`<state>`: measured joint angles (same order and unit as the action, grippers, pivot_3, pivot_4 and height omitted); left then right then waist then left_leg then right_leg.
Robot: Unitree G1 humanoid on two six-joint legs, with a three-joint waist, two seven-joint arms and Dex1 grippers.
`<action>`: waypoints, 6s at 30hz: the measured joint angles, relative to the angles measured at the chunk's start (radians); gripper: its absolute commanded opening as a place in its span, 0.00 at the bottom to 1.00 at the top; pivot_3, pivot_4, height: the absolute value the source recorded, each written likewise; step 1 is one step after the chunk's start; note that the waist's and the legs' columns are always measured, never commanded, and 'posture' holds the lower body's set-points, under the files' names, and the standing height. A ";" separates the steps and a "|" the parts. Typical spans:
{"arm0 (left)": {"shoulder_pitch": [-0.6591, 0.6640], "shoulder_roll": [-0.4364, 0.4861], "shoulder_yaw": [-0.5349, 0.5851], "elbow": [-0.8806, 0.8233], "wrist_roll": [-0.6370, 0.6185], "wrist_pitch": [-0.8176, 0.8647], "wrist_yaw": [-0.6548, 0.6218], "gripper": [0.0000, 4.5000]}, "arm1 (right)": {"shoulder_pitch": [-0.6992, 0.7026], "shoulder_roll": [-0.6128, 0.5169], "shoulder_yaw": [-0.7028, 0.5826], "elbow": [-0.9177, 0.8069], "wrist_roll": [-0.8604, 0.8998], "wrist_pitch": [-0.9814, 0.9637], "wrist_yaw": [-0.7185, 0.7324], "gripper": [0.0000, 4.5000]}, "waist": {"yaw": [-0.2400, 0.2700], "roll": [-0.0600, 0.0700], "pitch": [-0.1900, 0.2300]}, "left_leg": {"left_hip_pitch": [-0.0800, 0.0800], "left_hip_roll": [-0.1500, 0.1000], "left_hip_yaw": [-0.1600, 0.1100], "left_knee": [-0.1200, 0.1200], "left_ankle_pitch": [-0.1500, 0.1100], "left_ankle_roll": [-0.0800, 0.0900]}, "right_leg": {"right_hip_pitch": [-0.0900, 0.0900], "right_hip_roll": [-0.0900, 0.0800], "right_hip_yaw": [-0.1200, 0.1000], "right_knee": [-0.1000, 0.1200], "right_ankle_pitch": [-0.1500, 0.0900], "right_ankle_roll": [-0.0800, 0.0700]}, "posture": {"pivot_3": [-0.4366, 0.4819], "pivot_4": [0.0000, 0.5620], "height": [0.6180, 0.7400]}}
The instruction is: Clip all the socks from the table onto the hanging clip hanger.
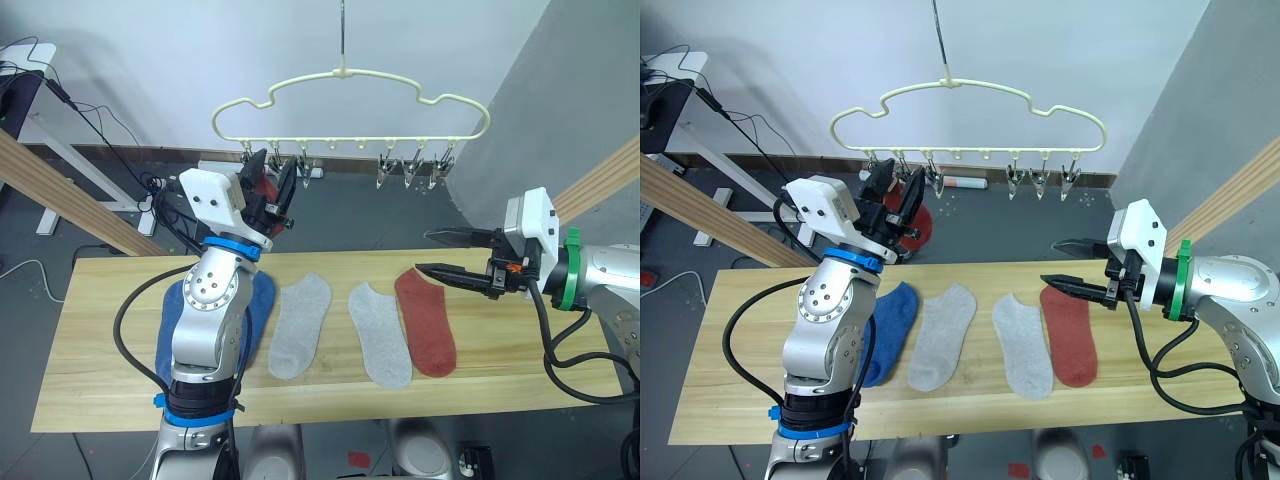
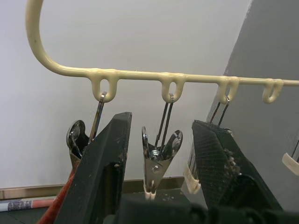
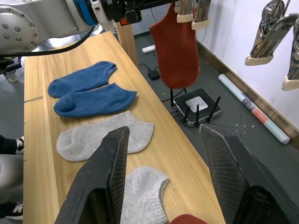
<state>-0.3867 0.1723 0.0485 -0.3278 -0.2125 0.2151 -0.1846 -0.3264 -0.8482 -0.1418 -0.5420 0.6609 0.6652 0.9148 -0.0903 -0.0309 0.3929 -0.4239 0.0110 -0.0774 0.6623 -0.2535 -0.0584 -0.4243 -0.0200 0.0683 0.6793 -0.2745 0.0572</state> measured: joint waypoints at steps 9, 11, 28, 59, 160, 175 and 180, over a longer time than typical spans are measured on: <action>-0.001 0.001 0.000 0.019 0.011 0.000 0.001 0.32 | 0.000 0.000 0.000 0.000 0.009 0.004 0.000 0.56 | 0.000 0.000 0.000 | 0.000 0.000 0.000 0.000 0.000 0.000 | 0.000 0.000 0.000 0.000 0.000 0.000 | 0.23 0.74 1.00; -0.001 0.001 0.001 0.019 0.011 0.000 0.001 0.21 | 0.000 0.000 0.000 0.000 0.010 0.005 0.000 0.56 | 0.000 0.000 0.000 | 0.000 0.000 0.000 0.000 0.000 0.000 | 0.000 0.000 0.000 0.000 0.000 0.000 | 0.23 0.75 1.00; -0.006 0.023 0.008 0.010 0.010 0.009 -0.004 0.02 | 0.140 0.030 0.053 -0.014 -0.141 0.013 -0.179 0.83 | 0.000 0.000 0.000 | 0.000 0.000 0.000 0.000 0.000 0.000 | 0.000 0.000 0.000 0.000 0.000 0.000 | 0.25 0.76 1.00; 0.003 0.060 0.026 -0.043 -0.039 0.089 -0.045 0.02 | 0.349 0.622 0.260 0.118 -0.565 0.165 -0.850 0.96 | 0.000 0.001 0.001 | 0.001 0.001 0.001 -0.002 0.001 -0.002 | -0.001 0.001 0.002 -0.001 -0.003 0.006 | 0.29 0.75 1.00; 0.085 0.279 0.043 -0.244 -0.322 0.271 -0.129 0.76 | 0.005 0.182 0.261 0.083 -0.359 -0.107 -0.125 0.40 | 0.006 0.003 0.009 | -0.003 0.001 0.000 -0.002 0.000 -0.001 | -0.003 -0.002 0.001 -0.004 0.000 0.001 | 0.27 0.75 1.00; 0.154 0.065 -0.120 -0.189 -0.050 0.068 -0.043 0.76 | 0.039 0.060 0.062 0.024 -0.206 -0.103 -0.036 0.40 | 0.000 0.002 0.009 | -0.003 0.000 0.000 -0.001 0.000 -0.001 | -0.002 0.000 0.001 -0.002 0.000 0.001 | 0.23 0.71 1.00; 0.140 0.032 -0.125 -0.156 -0.001 0.038 -0.023 0.76 | 0.039 0.052 0.059 0.014 -0.188 -0.080 -0.042 0.40 | 0.000 0.002 0.009 | -0.003 0.000 0.000 -0.001 0.000 -0.001 | -0.002 0.000 0.001 -0.002 0.000 0.001 | 0.23 0.71 1.00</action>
<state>-0.2471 0.2041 -0.0764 -0.4842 -0.2138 0.2533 -0.2073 -0.2872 -0.7961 -0.0828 -0.5283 0.4730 0.5853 0.8730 -0.0903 -0.0287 0.4020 -0.4267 0.0107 -0.0774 0.6613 -0.2530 -0.0595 -0.4267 -0.0204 0.0690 0.6769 -0.2742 0.0584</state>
